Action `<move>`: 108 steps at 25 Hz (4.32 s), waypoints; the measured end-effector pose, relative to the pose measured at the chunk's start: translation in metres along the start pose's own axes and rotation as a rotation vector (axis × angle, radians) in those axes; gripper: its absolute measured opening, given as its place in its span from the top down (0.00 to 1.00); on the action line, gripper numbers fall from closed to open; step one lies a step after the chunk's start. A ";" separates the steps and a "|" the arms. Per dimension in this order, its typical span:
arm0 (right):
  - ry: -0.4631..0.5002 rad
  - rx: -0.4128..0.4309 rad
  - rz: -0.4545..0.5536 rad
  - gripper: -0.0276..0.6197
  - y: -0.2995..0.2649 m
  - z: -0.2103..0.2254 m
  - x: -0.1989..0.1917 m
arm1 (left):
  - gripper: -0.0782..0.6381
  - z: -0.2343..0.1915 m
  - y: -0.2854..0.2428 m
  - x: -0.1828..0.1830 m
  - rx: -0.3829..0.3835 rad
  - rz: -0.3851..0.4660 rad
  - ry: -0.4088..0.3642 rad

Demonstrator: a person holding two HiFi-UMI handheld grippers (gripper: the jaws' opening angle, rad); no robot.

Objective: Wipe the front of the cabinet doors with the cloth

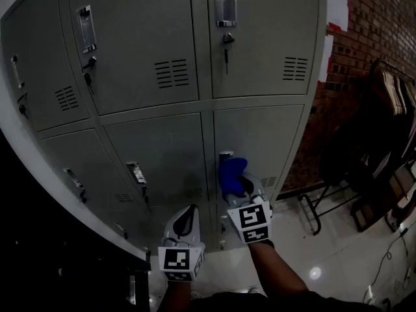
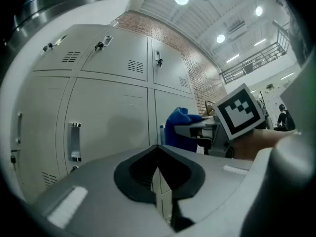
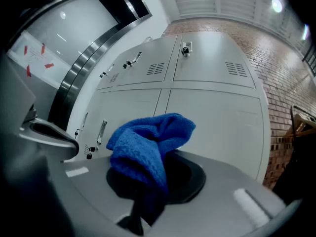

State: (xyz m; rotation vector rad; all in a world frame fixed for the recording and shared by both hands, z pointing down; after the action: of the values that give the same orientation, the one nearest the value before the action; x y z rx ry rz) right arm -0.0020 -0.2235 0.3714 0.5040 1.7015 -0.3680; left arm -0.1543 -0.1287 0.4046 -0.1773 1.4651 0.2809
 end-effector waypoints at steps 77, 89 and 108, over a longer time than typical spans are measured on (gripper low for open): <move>0.034 -0.324 0.174 0.87 0.038 0.172 0.082 | 0.87 0.003 -0.019 -0.026 0.061 -0.127 0.067; -0.017 0.042 0.120 0.87 -0.046 0.033 0.060 | 0.87 -0.037 0.008 -0.029 0.159 -0.138 0.088; 0.007 -0.097 0.060 0.87 -0.022 0.096 0.047 | 0.87 -0.030 0.001 -0.037 0.124 -0.150 0.102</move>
State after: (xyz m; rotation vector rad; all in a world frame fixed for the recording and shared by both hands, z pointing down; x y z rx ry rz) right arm 0.0605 -0.2849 0.3065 0.4849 1.6983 -0.2394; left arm -0.1859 -0.1388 0.4386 -0.2019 1.5568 0.0596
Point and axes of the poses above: the fingertips, and each gripper's own axes: y backward along the fingers, z to its right, x out of its top, the point moved 9 cm from there along y, backward along the fingers, and after that the axes turned 3 degrees about -y, right-handed, at the moved point
